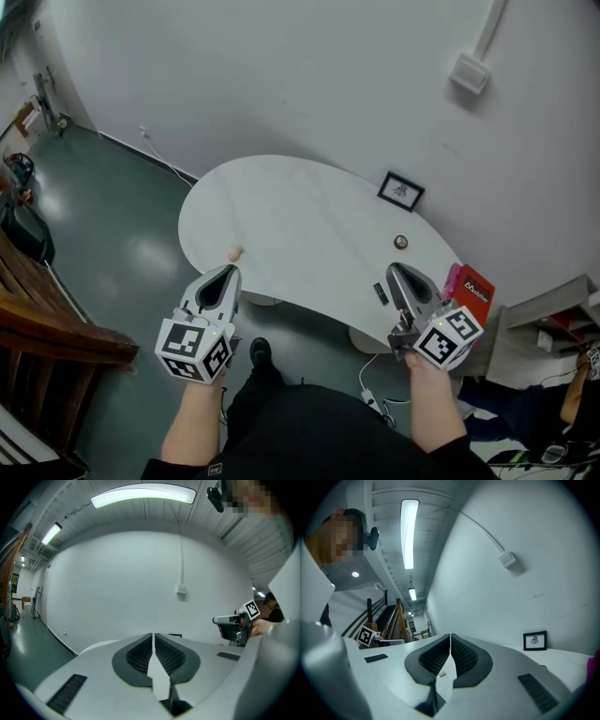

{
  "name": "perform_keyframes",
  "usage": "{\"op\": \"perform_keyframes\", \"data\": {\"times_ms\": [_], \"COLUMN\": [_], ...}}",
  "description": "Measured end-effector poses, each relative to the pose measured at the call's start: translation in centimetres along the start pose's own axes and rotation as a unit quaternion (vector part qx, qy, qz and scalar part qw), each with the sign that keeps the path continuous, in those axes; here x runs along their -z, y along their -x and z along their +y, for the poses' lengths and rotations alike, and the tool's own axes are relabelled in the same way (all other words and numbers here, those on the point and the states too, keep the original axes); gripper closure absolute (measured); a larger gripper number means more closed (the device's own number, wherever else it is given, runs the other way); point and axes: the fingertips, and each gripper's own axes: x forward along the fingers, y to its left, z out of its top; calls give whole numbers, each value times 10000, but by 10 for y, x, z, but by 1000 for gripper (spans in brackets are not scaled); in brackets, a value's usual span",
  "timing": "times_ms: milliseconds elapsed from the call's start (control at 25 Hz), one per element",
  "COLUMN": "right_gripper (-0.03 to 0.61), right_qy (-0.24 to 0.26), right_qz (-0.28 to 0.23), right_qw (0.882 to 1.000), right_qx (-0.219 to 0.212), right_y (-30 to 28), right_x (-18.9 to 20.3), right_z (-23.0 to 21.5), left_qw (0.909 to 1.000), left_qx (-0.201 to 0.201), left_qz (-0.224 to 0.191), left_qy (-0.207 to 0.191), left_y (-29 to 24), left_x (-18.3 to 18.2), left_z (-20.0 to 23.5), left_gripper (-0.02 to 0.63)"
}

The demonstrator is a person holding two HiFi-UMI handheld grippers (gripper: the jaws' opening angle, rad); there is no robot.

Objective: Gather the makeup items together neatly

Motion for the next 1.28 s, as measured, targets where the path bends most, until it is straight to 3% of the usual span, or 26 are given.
{"op": "perform_keyframes", "data": {"times_ms": [280,520,920,1280], "right_gripper": [541,541,543,541], "right_qy": [28,70,-105,-311], "right_qz": [96,124,59,167], "right_qw": [9999,9996,9979,9994], "right_qx": [90,239,632,66], "right_y": [-96,-142,-136,-155], "right_x": [-3,0,-10,-16], "right_z": [23,32,-27,-80], "left_qw": [9997,9989,9971,9976], "left_qx": [226,434,617,127], "left_qz": [62,154,348,585], "left_qy": [-40,-106,-267,-356], "left_y": [-33,-58,-114,-154], "left_x": [-19,-21,-20,-7], "left_z": [88,135,129,112], "left_gripper": [588,588,588,588]}}
